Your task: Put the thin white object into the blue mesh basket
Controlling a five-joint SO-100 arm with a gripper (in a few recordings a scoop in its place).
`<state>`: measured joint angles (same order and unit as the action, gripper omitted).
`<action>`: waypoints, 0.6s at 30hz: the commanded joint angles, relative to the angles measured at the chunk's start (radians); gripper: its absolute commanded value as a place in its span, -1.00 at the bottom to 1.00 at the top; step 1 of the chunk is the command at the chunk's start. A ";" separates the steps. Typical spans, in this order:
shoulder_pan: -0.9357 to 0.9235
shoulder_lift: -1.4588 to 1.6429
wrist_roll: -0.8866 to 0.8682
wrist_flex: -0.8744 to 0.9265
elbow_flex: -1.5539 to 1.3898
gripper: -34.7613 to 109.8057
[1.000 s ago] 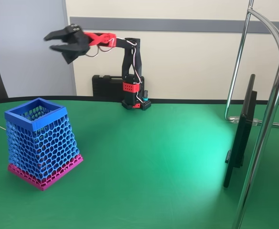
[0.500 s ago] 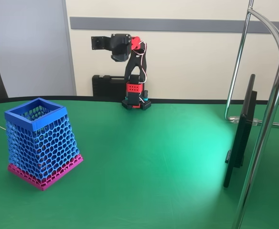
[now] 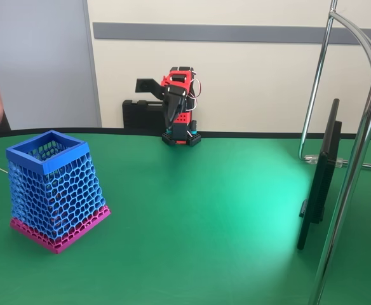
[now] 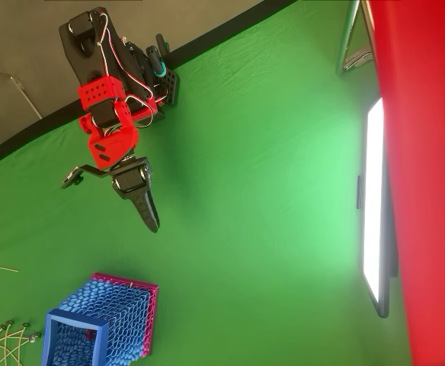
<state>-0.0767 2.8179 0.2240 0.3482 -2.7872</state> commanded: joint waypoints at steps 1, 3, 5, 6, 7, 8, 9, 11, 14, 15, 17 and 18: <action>0.006 0.060 0.006 0.005 -0.072 -0.31; 0.006 0.107 0.012 0.008 -0.141 -0.31; 0.008 0.179 0.021 0.032 -0.206 -0.31; 0.011 0.218 0.023 0.066 -0.227 -0.31; 0.014 0.255 0.023 0.101 -0.247 -0.31; 0.014 0.290 0.021 0.135 -0.262 -0.31; 0.014 0.316 0.017 0.167 -0.275 -0.31; 0.015 0.359 0.014 0.253 -0.285 -0.31; 0.014 0.423 0.006 0.371 -0.296 -0.32; 0.014 0.439 0.000 0.408 -0.296 -0.32; 0.028 0.483 -0.020 0.476 -0.296 -0.32; 0.037 0.505 -0.026 0.505 -0.296 -0.33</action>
<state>-0.0552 3.2827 0.2132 0.8007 -3.0756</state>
